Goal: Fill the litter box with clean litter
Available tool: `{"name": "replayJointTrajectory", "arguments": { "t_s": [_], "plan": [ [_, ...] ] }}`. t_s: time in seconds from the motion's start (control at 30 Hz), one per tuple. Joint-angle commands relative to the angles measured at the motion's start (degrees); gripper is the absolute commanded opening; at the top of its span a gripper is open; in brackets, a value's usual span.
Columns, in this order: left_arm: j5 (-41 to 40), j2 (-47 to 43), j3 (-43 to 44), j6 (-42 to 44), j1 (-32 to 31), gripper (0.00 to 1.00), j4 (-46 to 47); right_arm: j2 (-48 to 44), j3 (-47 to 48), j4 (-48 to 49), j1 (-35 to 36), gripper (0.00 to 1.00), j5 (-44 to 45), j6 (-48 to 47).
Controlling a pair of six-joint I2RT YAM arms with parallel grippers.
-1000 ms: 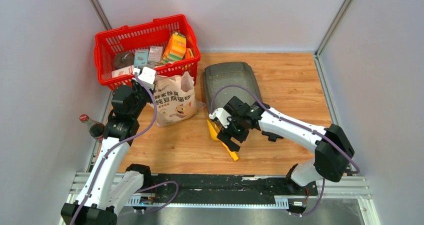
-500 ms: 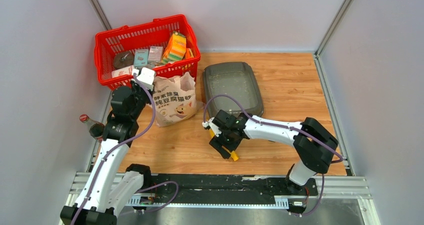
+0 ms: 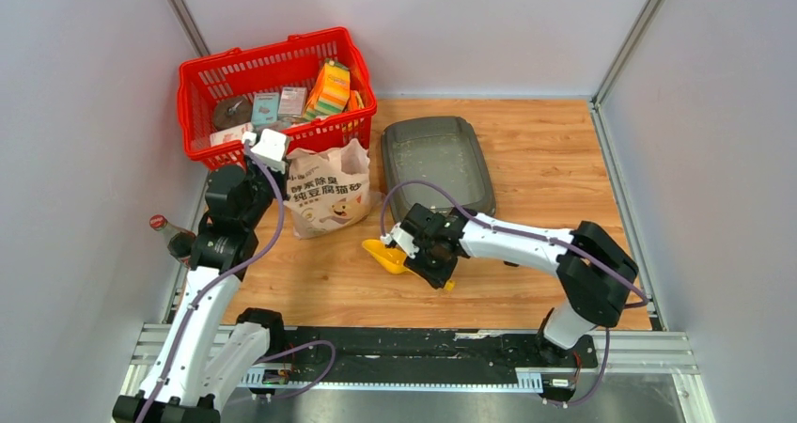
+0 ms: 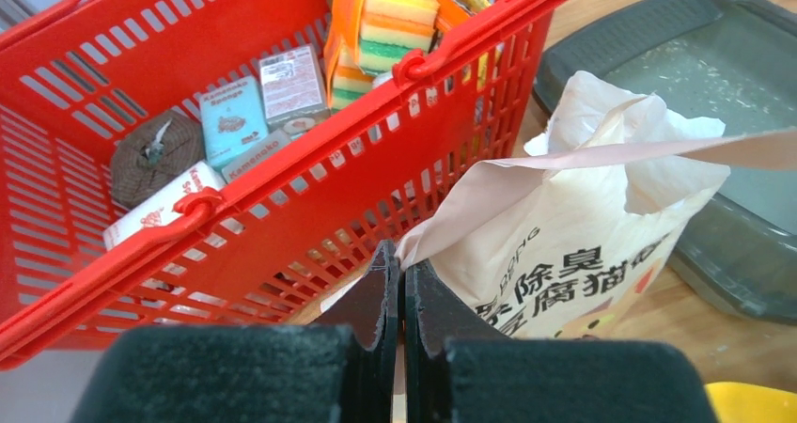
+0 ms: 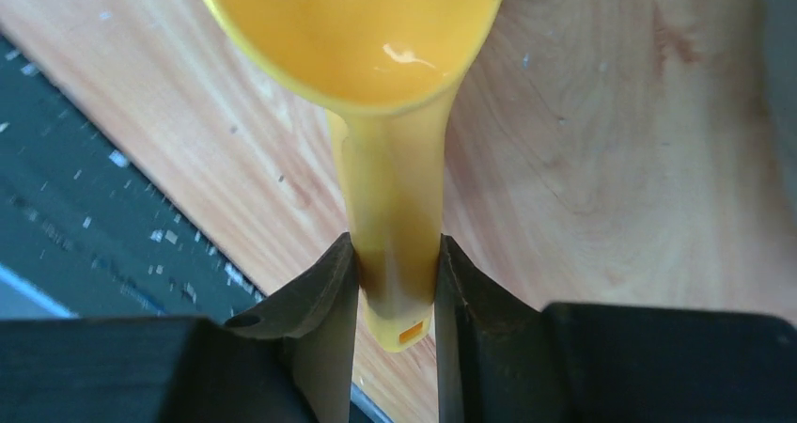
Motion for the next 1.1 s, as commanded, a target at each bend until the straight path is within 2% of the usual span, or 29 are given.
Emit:
{"name": "replayJointTrajectory", "arguments": {
  "t_s": [0.0, 0.07, 0.1, 0.13, 0.2, 0.3, 0.33, 0.43, 0.47, 0.57, 0.6, 0.63, 0.8, 0.93, 1.07],
  "plan": [
    [4.54, -4.26, 5.2, -3.83, -0.01, 0.06, 5.19, -7.74, 8.53, -9.96, -0.42, 0.01, -2.3, -14.72],
    [5.68, -5.48, 6.08, -4.09, -0.01, 0.15, 2.92, -10.38, 11.33, -14.25, -0.85, 0.0, -3.36, -19.81],
    [6.03, -6.19, 6.6, -4.27, -0.01, 0.31, 1.86, -11.26, 14.05, -15.33, -1.12, 0.0, -3.53, -24.28],
    [6.47, -6.89, 7.91, -4.36, -0.01, 0.38, 0.8, -12.58, 15.38, -16.38, -1.38, 0.0, -4.06, -27.45],
    [8.22, -9.7, 8.89, -4.27, -0.01, 0.5, -1.57, -13.81, 18.45, -18.85, -1.56, 0.0, -3.19, -36.74],
    [17.52, -12.78, 12.13, -3.74, -0.01, 0.59, -6.75, -16.62, 19.09, -18.07, -2.08, 0.0, 1.72, -48.1],
    [25.3, -13.13, 13.97, -3.22, -0.01, 0.59, -10.33, -18.29, 18.39, -16.58, -2.96, 0.0, 5.48, -54.49],
    [38.68, -9.73, 18.36, -2.77, -0.01, 0.6, -19.03, -20.49, 17.68, -9.9, -7.42, 0.0, 5.96, -64.97],
    [39.69, -8.49, 18.99, -3.91, -0.1, 0.6, -20.38, -20.94, 17.68, -6.76, -8.58, 0.0, 5.78, -67.1],
    [40.58, -2.78, 22.68, -3.22, -0.89, 0.6, -24.68, -21.91, 16.71, -0.08, -13.32, 0.0, 0.26, -75.11],
    [39.8, -0.94, 26.43, -1.91, -2.2, 0.61, -26.09, -21.91, 16.27, 2.04, -14.03, 0.0, -0.89, -76.6],
    [38.74, 3.08, 28.65, 0.54, -2.73, 0.61, -29.15, -20.95, 16.36, 5.28, -14.82, 0.0, -1.42, -77.4],
    [40.23, 13.48, 37.7, 5.48, -5.54, 0.61, -33.04, -16.99, 19.61, 9.09, -14.83, 0.0, -1.96, -79.86],
    [35.58, 20.6, 42.11, 4.09, -9.58, 0.57, -33.84, -13.4, 22.5, 11.81, -11.86, 0.0, 3.99, -81.19],
    [31.71, 21.41, 38.96, 7.59, -14.32, 0.52, -31.65, -10.57, 28.13, 9.45, -10.44, 0.0, 7.78, -79.08]
  ]
}}
